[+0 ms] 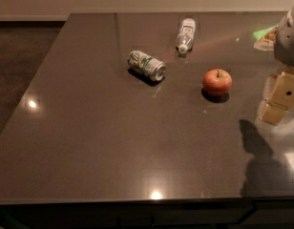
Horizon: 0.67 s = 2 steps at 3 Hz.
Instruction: Place 7up can upright
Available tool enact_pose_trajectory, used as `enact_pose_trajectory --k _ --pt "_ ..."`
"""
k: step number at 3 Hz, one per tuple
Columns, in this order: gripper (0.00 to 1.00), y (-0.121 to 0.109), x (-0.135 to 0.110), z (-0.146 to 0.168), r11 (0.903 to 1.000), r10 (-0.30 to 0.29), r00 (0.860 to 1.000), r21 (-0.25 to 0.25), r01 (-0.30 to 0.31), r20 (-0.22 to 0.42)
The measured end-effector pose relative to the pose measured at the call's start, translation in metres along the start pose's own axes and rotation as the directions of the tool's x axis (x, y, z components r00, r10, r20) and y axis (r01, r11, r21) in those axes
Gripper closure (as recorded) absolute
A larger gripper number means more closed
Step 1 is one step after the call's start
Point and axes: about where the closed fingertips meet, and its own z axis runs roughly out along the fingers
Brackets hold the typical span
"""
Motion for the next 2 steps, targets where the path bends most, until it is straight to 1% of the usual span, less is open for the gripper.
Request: enact_pose_trajectory --k 1,2 --pt "0.00 0.000 0.000 0.000 1.0000 0.000 1.000 0.000 0.000 0.000" --pt "0.00 -0.008 -0.028 0.013 0.9999 0.004 1.000 -0.014 -0.004 -0.010"
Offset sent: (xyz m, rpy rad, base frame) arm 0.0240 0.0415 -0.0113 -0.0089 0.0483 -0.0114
